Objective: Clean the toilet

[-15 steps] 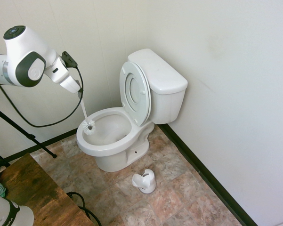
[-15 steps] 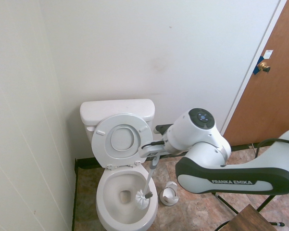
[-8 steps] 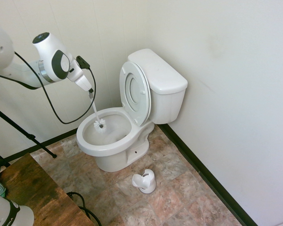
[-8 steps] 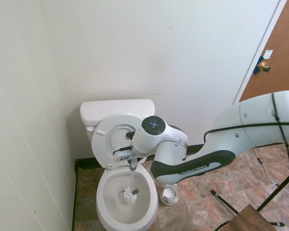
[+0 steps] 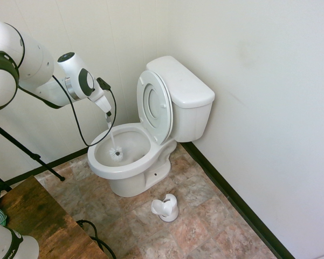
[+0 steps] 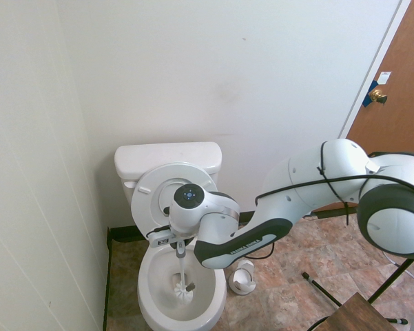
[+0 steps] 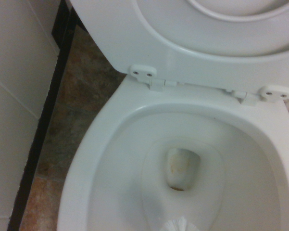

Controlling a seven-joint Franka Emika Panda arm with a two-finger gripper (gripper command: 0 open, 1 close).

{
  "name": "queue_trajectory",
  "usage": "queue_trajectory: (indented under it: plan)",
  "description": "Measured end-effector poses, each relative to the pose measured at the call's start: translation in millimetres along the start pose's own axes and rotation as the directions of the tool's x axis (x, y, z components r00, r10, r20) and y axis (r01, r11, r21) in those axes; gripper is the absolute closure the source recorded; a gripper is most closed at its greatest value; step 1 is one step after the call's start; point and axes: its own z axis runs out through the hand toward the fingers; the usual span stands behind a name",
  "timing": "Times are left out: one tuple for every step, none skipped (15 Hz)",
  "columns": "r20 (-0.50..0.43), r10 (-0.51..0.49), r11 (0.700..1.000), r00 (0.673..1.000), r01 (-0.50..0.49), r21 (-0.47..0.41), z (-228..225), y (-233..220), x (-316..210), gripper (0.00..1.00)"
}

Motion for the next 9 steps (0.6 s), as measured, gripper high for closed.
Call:
queue_trajectory:
  plan:
    - [-0.005, -0.004, 1.0, 1.0, 0.004, -0.009, 3, -5, -6, 1.0]
    - [-0.005, -0.008, 1.0, 1.0, 0.008, -0.017, 7, -9, -12, 1.0]
    - [0.0, -0.015, 1.0, 1.0, 0.015, -0.024, 13, -11, -18, 1.0]
    - [0.004, -0.018, 0.999, 1.0, 0.018, -0.029, 17, -13, -22, 1.0]
    - [0.008, -0.022, 0.999, 1.0, 0.022, -0.036, 22, -14, -24, 1.0]
    - [0.012, -0.026, 0.999, 1.0, 0.027, -0.044, 27, -14, -25, 1.0]
    - [0.015, -0.029, 0.998, 0.999, 0.029, -0.048, 31, -15, -25, 1.0]
    - [0.017, -0.033, 0.998, 0.999, 0.034, -0.05, 33, -18, -26, 1.0]
    - [0.019, -0.038, 0.998, 0.999, 0.039, -0.053, 35, -20, -27, 1.0]
